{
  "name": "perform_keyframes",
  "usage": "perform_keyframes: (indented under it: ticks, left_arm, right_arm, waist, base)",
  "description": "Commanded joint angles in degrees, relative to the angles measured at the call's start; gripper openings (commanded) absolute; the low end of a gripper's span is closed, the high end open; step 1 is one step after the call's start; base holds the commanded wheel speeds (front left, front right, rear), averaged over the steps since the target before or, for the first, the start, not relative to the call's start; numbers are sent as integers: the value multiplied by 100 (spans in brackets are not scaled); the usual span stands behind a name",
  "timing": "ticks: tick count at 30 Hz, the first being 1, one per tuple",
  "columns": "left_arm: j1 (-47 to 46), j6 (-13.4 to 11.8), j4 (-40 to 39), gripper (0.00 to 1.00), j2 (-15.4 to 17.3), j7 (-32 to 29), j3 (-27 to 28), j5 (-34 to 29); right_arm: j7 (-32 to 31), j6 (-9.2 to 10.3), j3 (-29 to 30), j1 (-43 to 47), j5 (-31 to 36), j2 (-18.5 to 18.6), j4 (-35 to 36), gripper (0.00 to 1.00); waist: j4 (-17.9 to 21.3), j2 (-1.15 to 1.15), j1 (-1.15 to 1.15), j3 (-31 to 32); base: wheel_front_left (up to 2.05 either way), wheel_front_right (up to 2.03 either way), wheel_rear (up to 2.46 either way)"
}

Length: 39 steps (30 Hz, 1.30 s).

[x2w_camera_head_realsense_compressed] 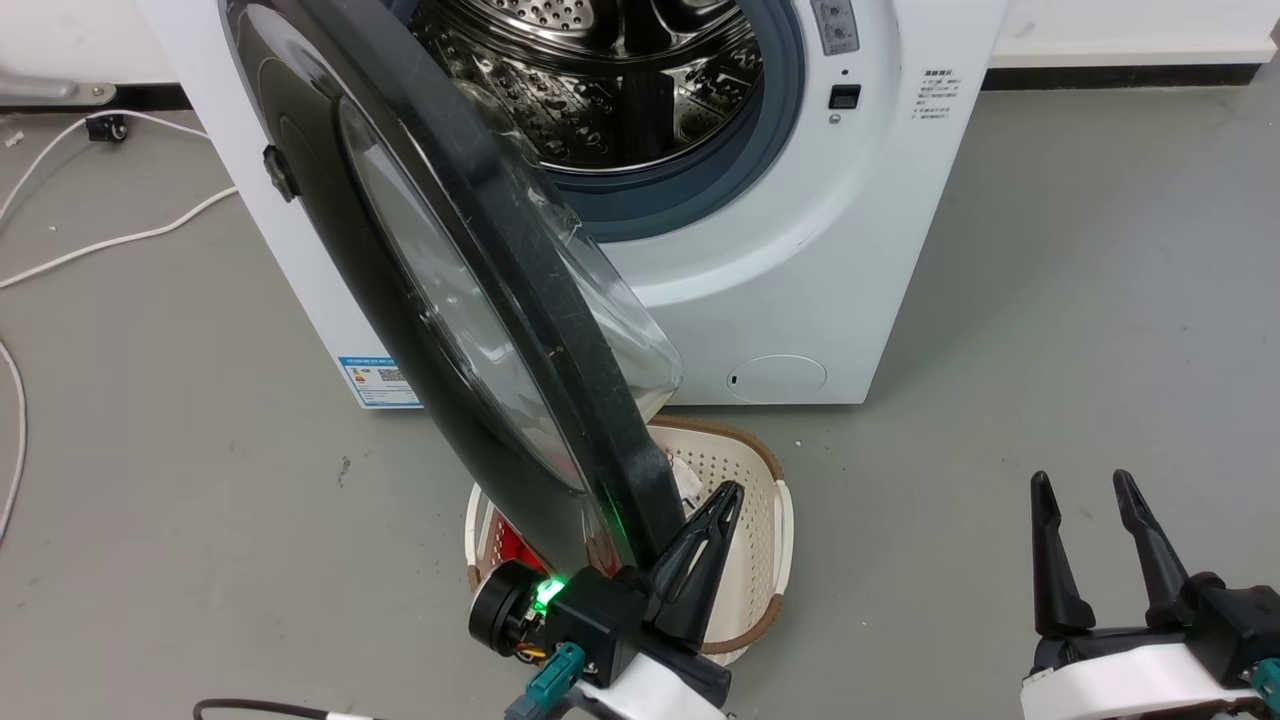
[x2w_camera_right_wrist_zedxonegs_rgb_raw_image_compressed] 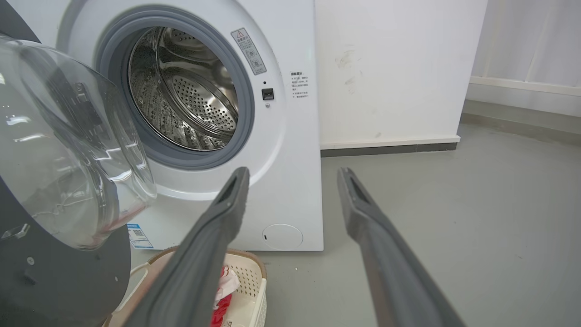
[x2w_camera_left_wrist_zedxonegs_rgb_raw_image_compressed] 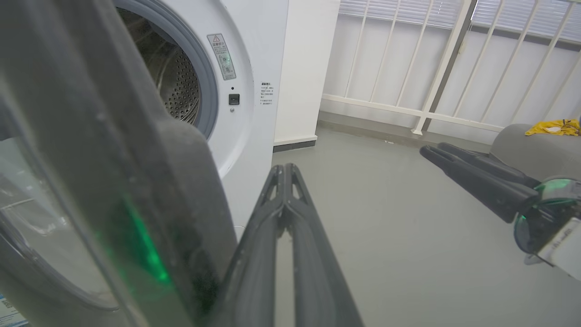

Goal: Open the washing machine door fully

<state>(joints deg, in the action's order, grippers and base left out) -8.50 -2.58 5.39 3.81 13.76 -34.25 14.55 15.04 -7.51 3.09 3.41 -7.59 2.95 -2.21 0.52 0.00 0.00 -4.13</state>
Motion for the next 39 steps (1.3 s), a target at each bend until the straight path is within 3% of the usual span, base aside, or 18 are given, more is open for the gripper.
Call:
perform_keyframes:
  ticks: [1,26,31,39]
  left_arm:
    - [-11,-78,38,0,42,27,107,25]
    - [561,-740,-504,0,324,36,305,-162]
    - [623,-795,-605,0,378,22,175,-298]
    - [469,-678,-568,0,445,-2,90,-286]
  right_arm:
    - [14,4,-13,-87,-16,-14,-20,100]
    - [-47,4,-21,33,-93,-14,-45,100]
    - [-62,4,-17,75,-114,-14,-47,100]
    - [-89,4,-34,111,-147,-14,-39,100]
  waist:
    - [5,0,0,5]
    - [-155,0,0,101]
    - [-243,0,0,130]
    - [-353,0,0,179]
  base:
    - [0,0,0]
    - [0,0,0]
    - [0,0,0]
    - [0,0,0]
